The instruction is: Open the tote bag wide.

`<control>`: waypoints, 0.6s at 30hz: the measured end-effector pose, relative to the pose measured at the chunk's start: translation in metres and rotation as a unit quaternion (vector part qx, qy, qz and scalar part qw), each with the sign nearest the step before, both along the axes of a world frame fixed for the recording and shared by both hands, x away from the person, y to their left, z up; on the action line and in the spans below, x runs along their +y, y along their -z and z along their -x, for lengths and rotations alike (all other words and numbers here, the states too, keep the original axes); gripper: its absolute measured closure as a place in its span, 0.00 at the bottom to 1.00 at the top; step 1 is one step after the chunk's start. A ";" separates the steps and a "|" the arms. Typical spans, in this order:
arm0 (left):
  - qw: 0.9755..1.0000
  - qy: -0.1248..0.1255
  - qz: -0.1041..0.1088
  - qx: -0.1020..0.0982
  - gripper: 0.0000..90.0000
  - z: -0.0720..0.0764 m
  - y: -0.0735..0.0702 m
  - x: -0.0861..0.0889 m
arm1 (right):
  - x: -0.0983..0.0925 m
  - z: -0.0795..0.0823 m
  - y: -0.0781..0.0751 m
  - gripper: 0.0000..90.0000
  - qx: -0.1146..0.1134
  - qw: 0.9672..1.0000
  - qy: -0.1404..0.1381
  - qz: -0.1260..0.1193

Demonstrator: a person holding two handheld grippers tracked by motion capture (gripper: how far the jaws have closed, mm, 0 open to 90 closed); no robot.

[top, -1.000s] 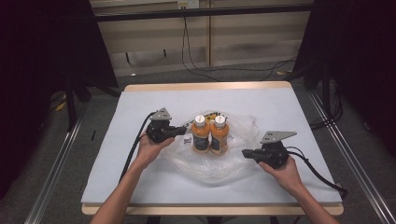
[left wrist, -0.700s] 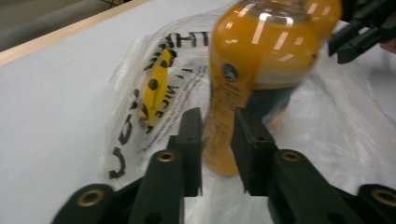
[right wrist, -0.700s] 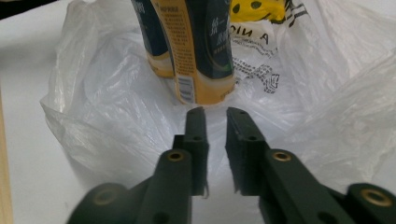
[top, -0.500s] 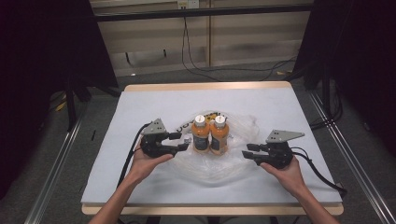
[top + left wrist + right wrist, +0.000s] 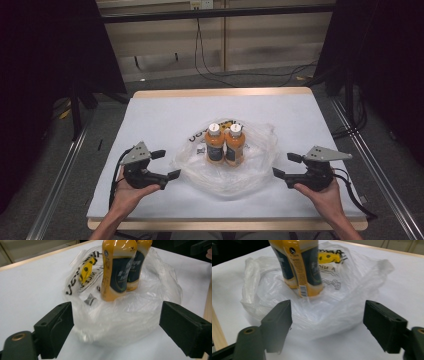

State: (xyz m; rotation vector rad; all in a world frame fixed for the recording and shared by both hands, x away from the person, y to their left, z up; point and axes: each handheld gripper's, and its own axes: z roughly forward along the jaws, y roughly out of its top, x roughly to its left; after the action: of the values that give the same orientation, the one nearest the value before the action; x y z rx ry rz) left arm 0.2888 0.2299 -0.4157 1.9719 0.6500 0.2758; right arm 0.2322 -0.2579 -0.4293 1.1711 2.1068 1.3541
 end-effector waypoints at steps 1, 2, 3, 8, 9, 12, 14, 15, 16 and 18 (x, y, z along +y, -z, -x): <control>1.000 -0.005 0.003 0.004 0.11 0.003 0.001 0.005 | -0.003 0.003 0.000 0.23 0.000 1.000 0.007 -0.002; 1.000 -0.010 0.009 0.008 0.10 0.005 0.002 0.010 | -0.007 0.006 0.000 0.23 0.000 1.000 0.010 -0.005; 1.000 -0.017 0.007 0.010 0.10 0.008 0.004 0.014 | -0.011 0.009 0.000 0.23 -0.002 1.000 0.018 -0.005; 0.999 -0.030 0.008 0.019 0.07 0.019 0.012 0.030 | -0.025 0.022 0.003 0.19 -0.002 0.999 0.045 -0.005; 0.999 -0.029 0.006 0.018 0.06 0.022 0.016 0.032 | -0.027 0.024 0.004 0.18 -0.001 0.999 0.048 -0.002; 0.999 -0.035 -0.004 0.015 0.05 0.030 0.024 0.036 | -0.033 0.031 0.007 0.15 -0.003 0.998 0.063 -0.007; 0.999 -0.046 0.007 0.018 0.04 0.034 0.029 0.040 | -0.037 0.035 0.011 0.12 -0.004 0.997 0.076 -0.013; 0.998 -0.059 0.016 0.020 0.04 0.037 0.033 0.043 | -0.038 0.036 0.013 0.11 -0.001 0.997 0.080 -0.008; 0.997 -0.065 0.022 0.027 0.04 0.038 0.036 0.046 | -0.039 0.037 0.014 0.10 0.001 0.996 0.086 -0.002; 0.997 -0.075 0.009 0.024 0.04 0.039 0.037 0.051 | -0.042 0.037 0.015 0.10 0.000 0.996 0.092 -0.002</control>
State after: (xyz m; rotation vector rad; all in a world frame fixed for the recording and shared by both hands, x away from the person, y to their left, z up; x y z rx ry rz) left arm 0.2499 0.2812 -0.4531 1.9201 0.8304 0.3144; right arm 0.1950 -0.3003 -0.4441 1.3294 1.9434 1.2739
